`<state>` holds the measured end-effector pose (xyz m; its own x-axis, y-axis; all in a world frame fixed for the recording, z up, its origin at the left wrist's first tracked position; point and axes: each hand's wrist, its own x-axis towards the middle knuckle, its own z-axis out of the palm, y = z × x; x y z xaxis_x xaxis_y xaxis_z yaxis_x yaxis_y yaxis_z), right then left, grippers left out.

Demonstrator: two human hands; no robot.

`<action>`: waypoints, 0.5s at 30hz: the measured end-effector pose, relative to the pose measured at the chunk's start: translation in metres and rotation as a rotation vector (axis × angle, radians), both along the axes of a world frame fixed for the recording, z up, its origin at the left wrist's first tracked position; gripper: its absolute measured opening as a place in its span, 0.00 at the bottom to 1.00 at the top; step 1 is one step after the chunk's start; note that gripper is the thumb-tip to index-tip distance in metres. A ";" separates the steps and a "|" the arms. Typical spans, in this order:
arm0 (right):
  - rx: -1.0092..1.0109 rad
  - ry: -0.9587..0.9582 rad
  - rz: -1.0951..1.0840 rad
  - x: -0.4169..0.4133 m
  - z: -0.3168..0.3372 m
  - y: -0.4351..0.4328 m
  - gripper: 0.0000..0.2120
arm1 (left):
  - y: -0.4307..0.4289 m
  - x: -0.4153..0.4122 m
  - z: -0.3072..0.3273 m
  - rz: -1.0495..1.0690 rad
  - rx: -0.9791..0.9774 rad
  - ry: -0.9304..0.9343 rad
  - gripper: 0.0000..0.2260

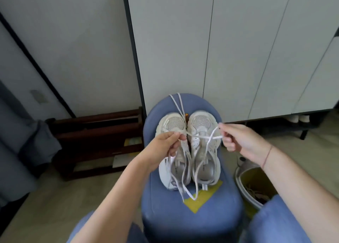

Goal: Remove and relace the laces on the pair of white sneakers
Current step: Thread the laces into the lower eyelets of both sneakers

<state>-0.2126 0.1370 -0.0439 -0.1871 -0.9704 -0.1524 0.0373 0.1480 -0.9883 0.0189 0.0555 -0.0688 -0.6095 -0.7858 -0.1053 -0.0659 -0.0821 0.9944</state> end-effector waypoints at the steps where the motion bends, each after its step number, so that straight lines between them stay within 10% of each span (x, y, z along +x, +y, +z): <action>1: 0.063 0.201 0.103 0.005 -0.014 0.004 0.14 | -0.002 0.000 -0.002 0.022 -0.019 -0.017 0.14; 5: 0.216 0.623 0.392 0.027 -0.041 0.008 0.10 | -0.001 -0.004 -0.007 0.020 -0.104 -0.095 0.14; 8: -0.003 0.738 0.177 0.039 -0.039 -0.001 0.07 | 0.005 -0.006 -0.012 -0.035 -0.138 -0.150 0.13; 15: -0.149 0.451 0.246 0.053 -0.041 -0.013 0.05 | 0.012 -0.010 -0.018 -0.109 -0.193 -0.197 0.14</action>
<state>-0.1598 0.1245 -0.0848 0.0335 -0.9989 0.0335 -0.4140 -0.0444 -0.9092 0.0091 0.0671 -0.0865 -0.6744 -0.7335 -0.0852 -0.2575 0.1254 0.9581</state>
